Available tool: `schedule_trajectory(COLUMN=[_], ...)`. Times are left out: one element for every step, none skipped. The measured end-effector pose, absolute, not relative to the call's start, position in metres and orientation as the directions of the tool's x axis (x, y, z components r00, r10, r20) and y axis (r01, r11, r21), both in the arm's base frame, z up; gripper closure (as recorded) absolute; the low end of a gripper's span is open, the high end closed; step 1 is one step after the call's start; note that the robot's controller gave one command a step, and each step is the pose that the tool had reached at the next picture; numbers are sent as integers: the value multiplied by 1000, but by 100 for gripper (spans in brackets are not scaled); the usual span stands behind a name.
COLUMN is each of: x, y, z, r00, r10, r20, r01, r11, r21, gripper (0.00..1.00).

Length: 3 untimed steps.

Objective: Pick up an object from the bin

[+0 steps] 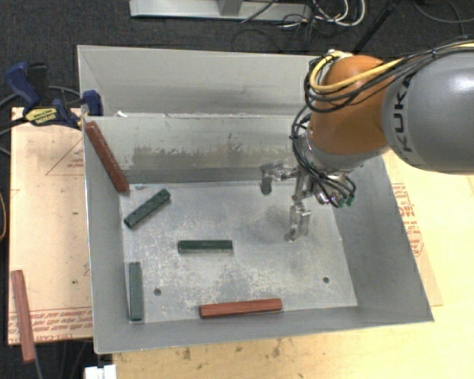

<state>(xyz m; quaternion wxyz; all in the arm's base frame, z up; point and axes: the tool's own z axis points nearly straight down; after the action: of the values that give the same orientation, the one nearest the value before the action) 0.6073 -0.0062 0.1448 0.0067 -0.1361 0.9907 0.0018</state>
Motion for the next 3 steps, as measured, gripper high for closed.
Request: schedule_trajectory(x=[639, 569, 571], y=[63, 121, 118], z=[82, 69, 71], r00=[-947, -882, -883], r10=[-323, -471, -469], r20=[-3, 0, -2], r01=[-323, -471, -469], r11=[947, 882, 883], r21=[4, 4, 1], gripper=[0, 0, 100])
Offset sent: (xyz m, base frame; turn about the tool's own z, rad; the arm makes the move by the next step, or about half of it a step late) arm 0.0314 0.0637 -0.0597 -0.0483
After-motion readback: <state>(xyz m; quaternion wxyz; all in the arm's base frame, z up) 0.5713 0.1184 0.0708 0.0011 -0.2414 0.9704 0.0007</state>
